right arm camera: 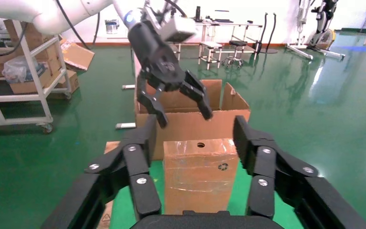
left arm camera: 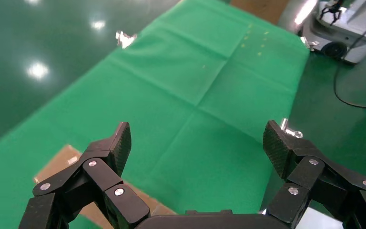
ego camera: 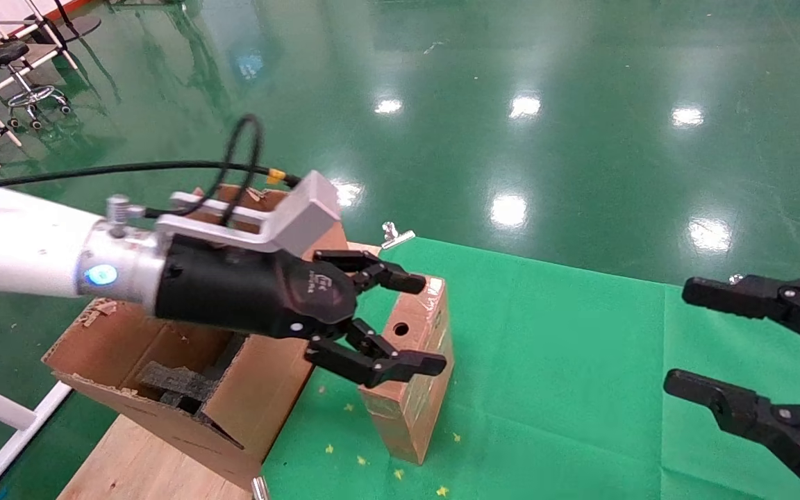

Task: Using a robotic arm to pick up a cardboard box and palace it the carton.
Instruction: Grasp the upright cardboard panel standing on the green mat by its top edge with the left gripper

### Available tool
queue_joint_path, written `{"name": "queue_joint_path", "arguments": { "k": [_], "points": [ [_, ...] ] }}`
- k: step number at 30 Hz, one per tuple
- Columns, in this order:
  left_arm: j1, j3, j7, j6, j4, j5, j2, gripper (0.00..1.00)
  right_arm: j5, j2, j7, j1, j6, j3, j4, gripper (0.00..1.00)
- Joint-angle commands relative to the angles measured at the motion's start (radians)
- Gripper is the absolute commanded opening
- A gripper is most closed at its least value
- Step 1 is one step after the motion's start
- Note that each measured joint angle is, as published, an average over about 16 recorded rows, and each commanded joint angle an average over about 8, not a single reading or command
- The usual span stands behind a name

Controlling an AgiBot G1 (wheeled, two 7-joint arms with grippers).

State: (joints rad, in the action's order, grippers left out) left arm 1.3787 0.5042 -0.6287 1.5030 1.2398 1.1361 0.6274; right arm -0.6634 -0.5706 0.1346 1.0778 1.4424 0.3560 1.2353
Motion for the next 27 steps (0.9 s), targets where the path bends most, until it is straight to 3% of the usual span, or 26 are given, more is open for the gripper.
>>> {"name": "queue_joint_path", "arguments": {
  "k": [1,15,27],
  "points": [
    [0.030,0.026,-0.052,0.003,-0.015,0.041,0.018,1.00,0.000,0.000,0.000,0.000,0.000,0.000,0.000,0.00],
    [0.089,0.078,-0.127,0.029,-0.023,0.136,0.043,1.00,0.000,0.000,0.000,0.000,0.000,0.000,0.000,0.00],
    [0.288,0.218,-0.514,0.064,-0.029,0.367,0.159,1.00,0.000,0.000,0.000,0.000,0.000,0.000,0.000,0.00]
  ]
}}
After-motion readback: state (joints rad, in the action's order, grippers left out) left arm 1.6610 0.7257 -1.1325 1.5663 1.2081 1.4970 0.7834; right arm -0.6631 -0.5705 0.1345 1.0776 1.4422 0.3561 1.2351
